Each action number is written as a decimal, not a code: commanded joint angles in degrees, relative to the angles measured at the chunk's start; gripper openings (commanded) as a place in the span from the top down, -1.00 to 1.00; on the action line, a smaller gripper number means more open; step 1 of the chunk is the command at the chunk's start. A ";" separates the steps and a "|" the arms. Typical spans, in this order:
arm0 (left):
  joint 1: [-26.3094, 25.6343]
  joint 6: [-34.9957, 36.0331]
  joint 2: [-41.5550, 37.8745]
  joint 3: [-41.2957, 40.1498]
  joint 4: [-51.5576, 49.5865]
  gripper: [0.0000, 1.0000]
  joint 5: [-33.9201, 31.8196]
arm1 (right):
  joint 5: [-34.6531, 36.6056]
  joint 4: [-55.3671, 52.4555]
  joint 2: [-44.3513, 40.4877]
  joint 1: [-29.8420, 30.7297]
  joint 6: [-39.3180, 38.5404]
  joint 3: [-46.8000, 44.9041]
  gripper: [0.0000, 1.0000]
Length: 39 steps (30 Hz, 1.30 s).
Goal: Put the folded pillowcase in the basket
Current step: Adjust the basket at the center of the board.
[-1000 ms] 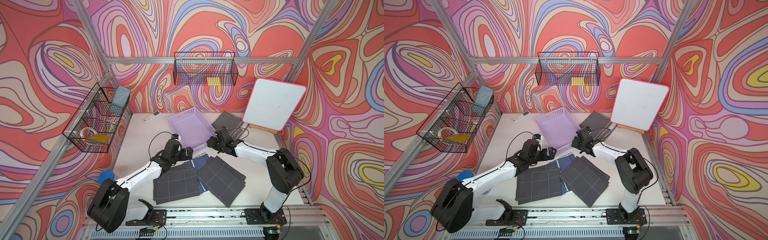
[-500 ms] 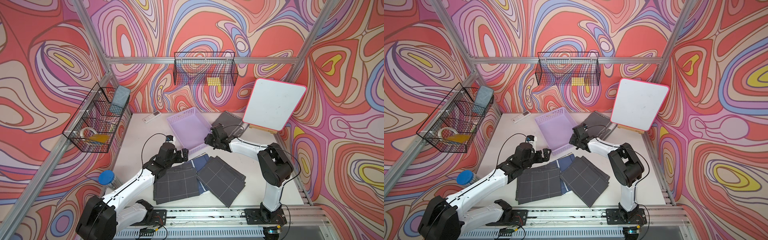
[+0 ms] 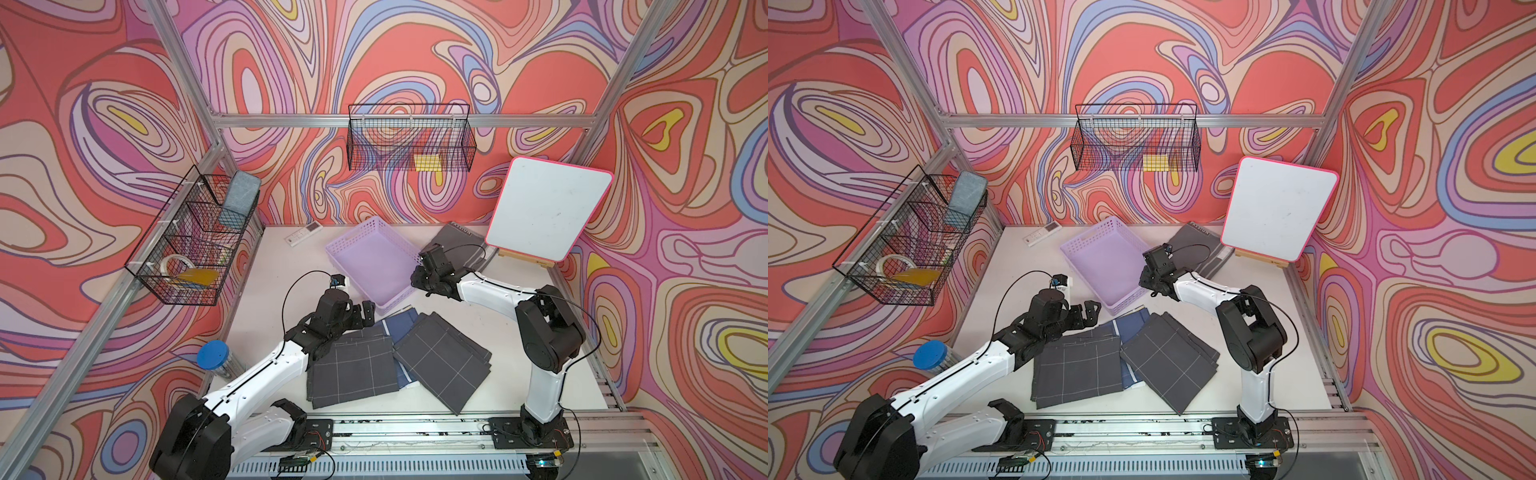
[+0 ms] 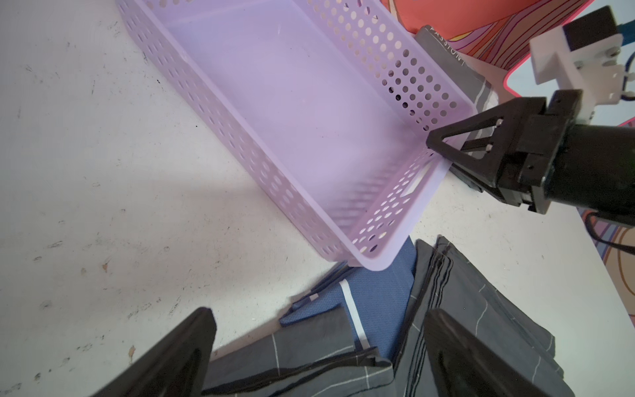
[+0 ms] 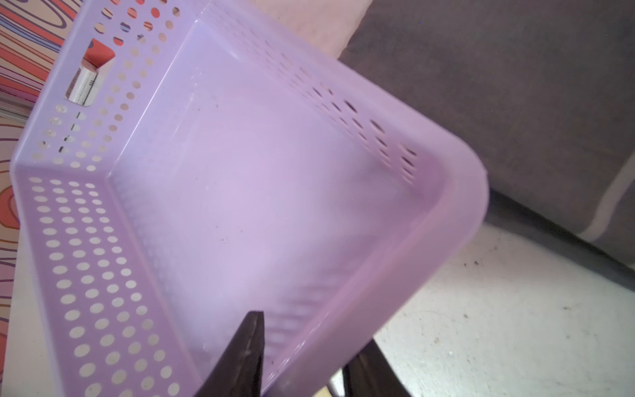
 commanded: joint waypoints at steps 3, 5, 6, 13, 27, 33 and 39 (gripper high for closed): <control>0.14 0.19 -1.70 -0.95 -1.08 -0.98 -1.11 | 1.75 -3.70 2.46 -0.36 -5.92 4.72 0.27; 0.19 0.39 -1.76 -0.83 -1.36 -0.98 -1.29 | 0.99 -4.57 3.74 -1.13 -7.36 6.77 0.30; 0.18 0.47 -1.76 -0.76 -1.60 -0.98 -1.25 | 0.30 -4.72 4.44 -1.52 -8.22 7.75 0.32; 0.21 1.17 -2.40 -0.57 -2.59 -0.98 -2.93 | -4.22 -5.80 8.46 -4.34 -13.83 13.79 0.31; 0.18 2.32 -2.26 0.74 -4.97 -0.98 -6.03 | -5.74 -10.56 11.03 -6.86 -13.45 19.22 -0.16; 0.21 2.70 -1.56 0.92 -4.97 -0.98 -6.13 | -9.71 -9.14 8.86 -6.00 -7.65 15.07 -0.08; 0.18 3.52 -2.75 1.01 -6.07 -0.98 -6.17 | -9.52 -8.39 7.07 -3.96 -4.90 12.76 0.01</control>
